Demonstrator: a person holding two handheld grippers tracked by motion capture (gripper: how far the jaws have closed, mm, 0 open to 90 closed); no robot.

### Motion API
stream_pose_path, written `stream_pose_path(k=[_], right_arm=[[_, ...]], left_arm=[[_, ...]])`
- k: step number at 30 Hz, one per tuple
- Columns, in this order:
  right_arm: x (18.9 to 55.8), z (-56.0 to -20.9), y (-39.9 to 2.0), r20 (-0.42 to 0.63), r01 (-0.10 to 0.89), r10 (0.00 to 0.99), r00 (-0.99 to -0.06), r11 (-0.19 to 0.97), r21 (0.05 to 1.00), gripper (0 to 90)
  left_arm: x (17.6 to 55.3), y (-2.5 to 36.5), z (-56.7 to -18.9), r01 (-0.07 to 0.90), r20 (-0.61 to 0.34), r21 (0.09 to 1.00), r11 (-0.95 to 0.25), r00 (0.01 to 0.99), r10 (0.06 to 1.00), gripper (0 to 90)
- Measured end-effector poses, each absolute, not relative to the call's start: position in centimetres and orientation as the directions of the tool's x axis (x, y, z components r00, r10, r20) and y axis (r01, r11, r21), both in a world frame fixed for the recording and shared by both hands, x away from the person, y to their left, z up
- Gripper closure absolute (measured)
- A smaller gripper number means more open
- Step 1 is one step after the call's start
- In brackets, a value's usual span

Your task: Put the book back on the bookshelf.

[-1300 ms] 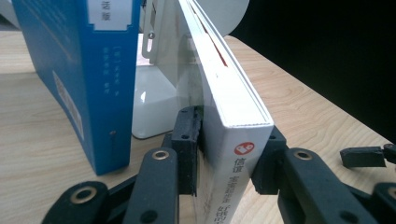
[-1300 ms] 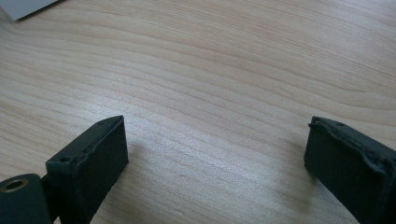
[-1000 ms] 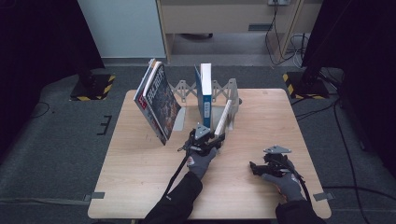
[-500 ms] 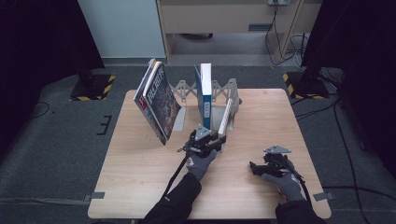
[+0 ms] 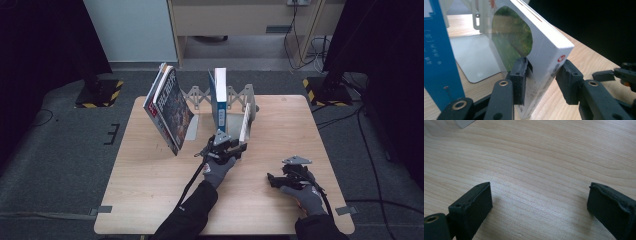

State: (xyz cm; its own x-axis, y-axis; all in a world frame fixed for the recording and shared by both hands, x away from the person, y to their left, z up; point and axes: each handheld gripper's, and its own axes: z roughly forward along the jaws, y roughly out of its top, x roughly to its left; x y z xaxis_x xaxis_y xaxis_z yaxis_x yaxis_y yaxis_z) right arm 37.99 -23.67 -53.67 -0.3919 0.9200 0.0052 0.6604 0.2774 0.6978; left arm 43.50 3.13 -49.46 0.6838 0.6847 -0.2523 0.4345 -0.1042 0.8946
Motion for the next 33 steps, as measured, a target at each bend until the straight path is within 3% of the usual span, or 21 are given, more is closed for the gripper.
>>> stream_pose_path(k=[10, 33], right_arm=[[38.0, -53.7, -23.6, 0.005, 0.659, 0.92, -0.391, 0.276, 0.699, 6.3], [38.0, -53.7, -23.6, 0.008, 0.66, 0.92, -0.392, 0.276, 0.699, 6.3]], left_arm=[[43.1, 3.6, -48.8, 0.423, -0.262, 0.902, -0.091, 0.701, 0.664, 67.0], [46.5, 1.4, -47.9, 0.445, -0.226, 0.885, -0.135, 0.666, 0.711, 66.3]])
